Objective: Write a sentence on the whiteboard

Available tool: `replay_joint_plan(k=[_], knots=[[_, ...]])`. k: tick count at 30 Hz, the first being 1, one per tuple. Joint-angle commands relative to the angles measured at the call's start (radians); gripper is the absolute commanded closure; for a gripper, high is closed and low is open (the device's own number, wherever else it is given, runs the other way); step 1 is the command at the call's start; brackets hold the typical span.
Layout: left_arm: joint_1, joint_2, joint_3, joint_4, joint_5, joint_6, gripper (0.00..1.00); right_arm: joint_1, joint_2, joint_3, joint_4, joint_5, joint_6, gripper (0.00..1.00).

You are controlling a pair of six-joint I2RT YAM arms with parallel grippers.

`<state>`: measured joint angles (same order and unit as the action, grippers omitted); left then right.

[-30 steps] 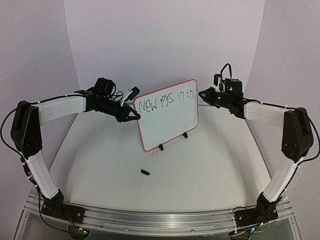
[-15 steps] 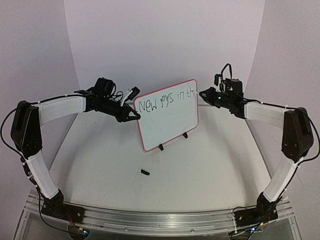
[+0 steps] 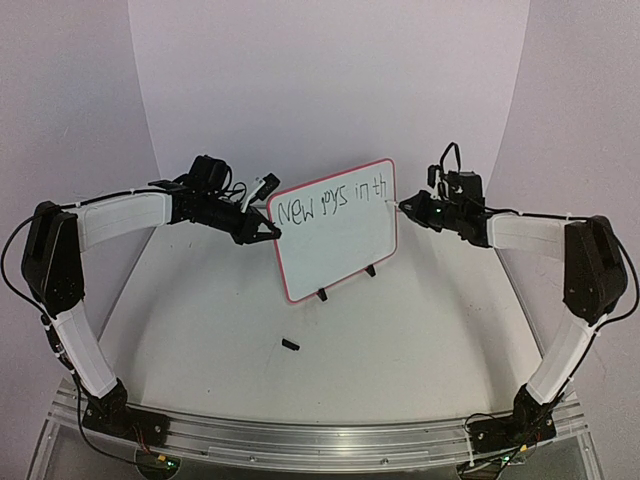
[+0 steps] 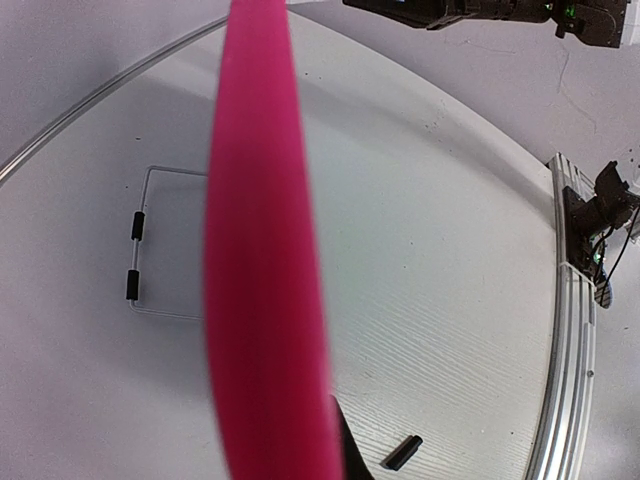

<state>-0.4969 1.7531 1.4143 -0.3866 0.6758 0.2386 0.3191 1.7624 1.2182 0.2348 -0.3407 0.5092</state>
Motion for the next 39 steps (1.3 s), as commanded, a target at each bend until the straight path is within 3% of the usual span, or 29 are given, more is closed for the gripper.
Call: replay_joint_plan(k=[1,39], knots=[[-0.031,0.029,0.000,-0.122,0.013,0.025,1.00,-0.004,-0.076,-0.003,0.021,0.022,-0.001,1.00],[-0.031,0.039,0.000,-0.120,0.013,0.028,1.00,-0.022,0.010,0.112,0.021,0.065,-0.005,1.00]])
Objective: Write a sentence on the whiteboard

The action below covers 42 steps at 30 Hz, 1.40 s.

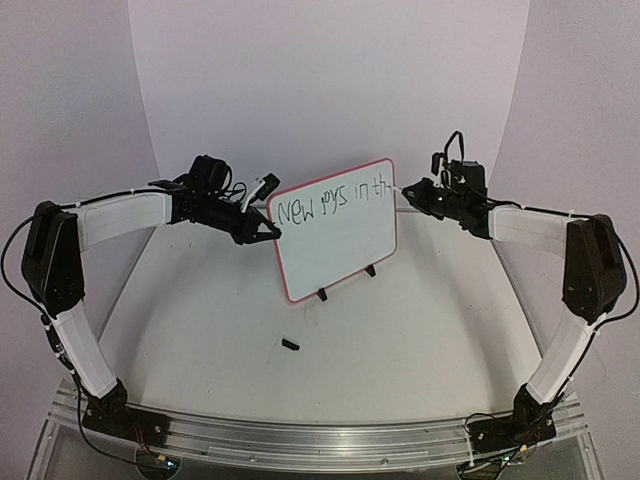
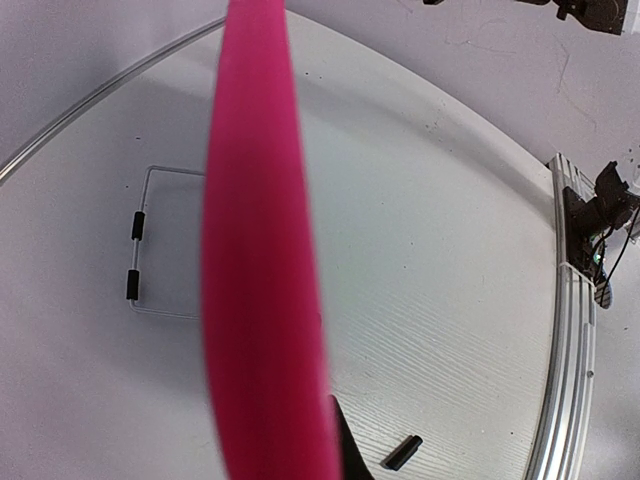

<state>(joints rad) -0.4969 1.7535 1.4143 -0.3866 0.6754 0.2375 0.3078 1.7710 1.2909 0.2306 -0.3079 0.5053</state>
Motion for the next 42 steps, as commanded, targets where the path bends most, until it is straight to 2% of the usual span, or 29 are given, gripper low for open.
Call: replay_joint_plan(k=[1,16,42], knots=[[-0.031,0.038,0.000,-0.120,0.013,0.028,1.00,-0.012,0.003,0.043,0.026,0.031,-0.001,1.00],[-0.031,0.040,0.000,-0.121,0.013,0.028,1.00,-0.014,0.036,0.087,0.029,-0.052,-0.001,1.00],[-0.031,0.041,0.001,-0.120,0.016,0.025,1.00,-0.013,0.048,0.009,0.025,-0.089,0.004,1.00]])
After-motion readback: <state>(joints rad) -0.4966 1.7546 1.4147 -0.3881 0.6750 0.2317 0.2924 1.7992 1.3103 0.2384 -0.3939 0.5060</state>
